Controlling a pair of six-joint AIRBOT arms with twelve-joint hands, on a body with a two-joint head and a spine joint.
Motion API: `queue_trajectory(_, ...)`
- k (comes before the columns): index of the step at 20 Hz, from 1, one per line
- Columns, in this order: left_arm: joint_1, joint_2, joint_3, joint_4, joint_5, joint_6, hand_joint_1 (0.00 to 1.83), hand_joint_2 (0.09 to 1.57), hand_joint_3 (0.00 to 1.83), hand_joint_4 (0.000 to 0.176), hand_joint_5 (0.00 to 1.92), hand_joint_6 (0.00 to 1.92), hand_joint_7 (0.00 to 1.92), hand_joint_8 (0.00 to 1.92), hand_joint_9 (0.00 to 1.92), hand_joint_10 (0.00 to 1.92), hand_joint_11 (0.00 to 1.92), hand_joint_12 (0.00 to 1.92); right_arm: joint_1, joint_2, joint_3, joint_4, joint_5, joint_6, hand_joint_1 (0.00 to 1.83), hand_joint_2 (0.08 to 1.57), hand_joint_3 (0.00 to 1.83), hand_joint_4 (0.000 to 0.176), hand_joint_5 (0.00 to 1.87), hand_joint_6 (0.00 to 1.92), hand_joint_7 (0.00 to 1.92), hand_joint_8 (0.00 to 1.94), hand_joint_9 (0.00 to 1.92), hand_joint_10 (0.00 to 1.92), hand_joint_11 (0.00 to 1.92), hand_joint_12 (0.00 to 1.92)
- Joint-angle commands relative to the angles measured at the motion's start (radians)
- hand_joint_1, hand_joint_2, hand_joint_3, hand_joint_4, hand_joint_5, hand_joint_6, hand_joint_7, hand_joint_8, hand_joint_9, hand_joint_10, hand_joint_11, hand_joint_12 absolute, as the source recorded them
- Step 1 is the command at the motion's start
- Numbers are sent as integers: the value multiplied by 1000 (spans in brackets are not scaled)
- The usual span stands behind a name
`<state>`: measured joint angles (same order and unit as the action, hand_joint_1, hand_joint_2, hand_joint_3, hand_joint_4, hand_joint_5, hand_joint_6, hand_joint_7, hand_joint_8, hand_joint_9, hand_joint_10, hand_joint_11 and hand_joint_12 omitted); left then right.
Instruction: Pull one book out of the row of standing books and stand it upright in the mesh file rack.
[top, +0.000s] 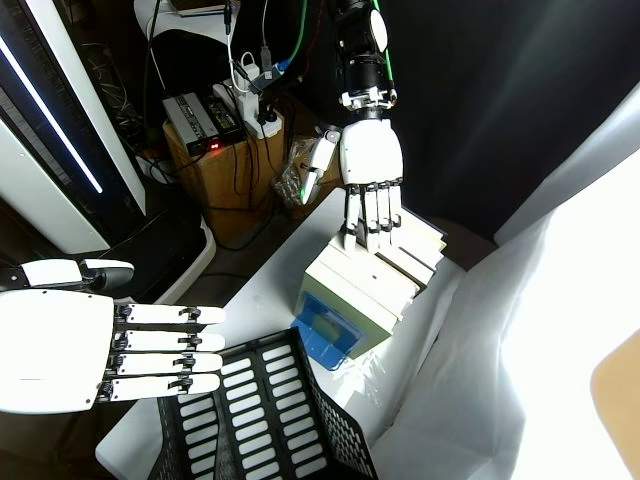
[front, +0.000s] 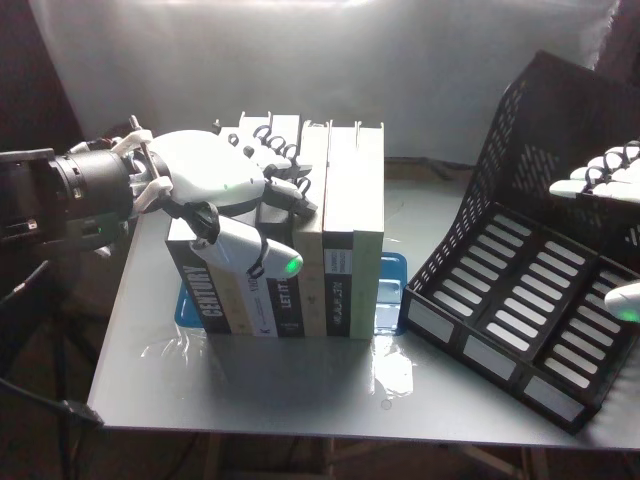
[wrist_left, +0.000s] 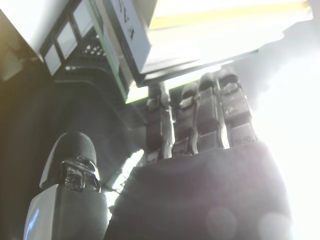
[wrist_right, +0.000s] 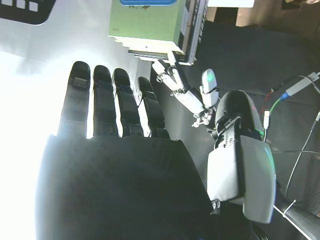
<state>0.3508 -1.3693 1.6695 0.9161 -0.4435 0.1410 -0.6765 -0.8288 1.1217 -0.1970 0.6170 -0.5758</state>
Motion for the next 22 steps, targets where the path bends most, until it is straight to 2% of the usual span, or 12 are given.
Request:
queue_trajectory(1,-6,14,-10,11,-41,3,0,1184,0,97,459,58,0,0,0,0,0,0,-2,11,5,29,100,4,189,1165,11,56,0,0,0,0,0,0,0,0)
queue_trajectory(4,-13,39,-49,78,-35,3,0,1192,3,46,635,70,0,0,0,0,0,0,-5,11,5,31,100,5,173,1164,8,50,0,0,0,0,0,0,0,0)
queue_trajectory(6,-15,60,-77,108,-41,3,0,1194,4,48,693,88,0,0,0,0,0,0,-6,11,5,32,100,6,200,1166,7,46,0,0,0,0,0,0,0,0)
queue_trajectory(7,-13,69,-87,115,-49,3,8,1205,9,31,712,92,0,0,0,0,0,0,-6,11,5,33,100,7,222,1173,9,38,0,0,0,0,0,0,0,0)
queue_trajectory(9,-4,84,-106,129,-68,3,49,1211,0,16,822,85,0,0,0,0,0,0,-10,10,5,37,100,7,204,1178,9,41,0,0,0,0,0,0,0,0)
queue_trajectory(10,0,92,-117,138,-76,3,44,1203,0,34,861,96,10,3,0,0,0,0,-11,10,4,38,100,8,200,1183,11,45,0,0,0,0,0,0,0,0)
queue_trajectory(11,6,100,-131,145,-85,3,28,1207,0,31,834,79,21,7,0,0,0,0,-13,10,4,40,100,8,184,1183,10,50,0,0,0,0,0,0,0,0)
queue_trajectory(13,25,117,-163,155,-101,3,0,1224,5,53,737,32,0,0,0,0,0,0,-15,8,4,44,101,8,166,1181,6,45,0,0,0,0,0,0,0,0)
queue_trajectory(14,34,120,-170,157,-110,3,0,1226,6,58,719,23,0,0,0,0,0,0,-15,7,5,45,101,8,188,1177,4,29,0,0,0,0,0,0,0,0)
queue_trajectory(16,53,127,-184,157,-125,3,0,1212,0,41,624,0,0,0,0,0,0,0,-16,5,5,45,101,8,177,1175,2,35,0,0,0,0,0,0,0,0)
queue_trajectory(18,73,136,-201,156,-141,3,0,1226,5,1,609,0,0,0,0,0,0,0,-16,5,5,45,101,11,193,1170,0,36,0,0,0,0,0,0,0,0)
queue_trajectory(22,111,145,-222,139,-166,3,0,1238,7,0,662,20,0,0,0,0,0,0,-18,3,5,45,100,12,179,1167,0,46,0,0,0,0,0,0,0,0)
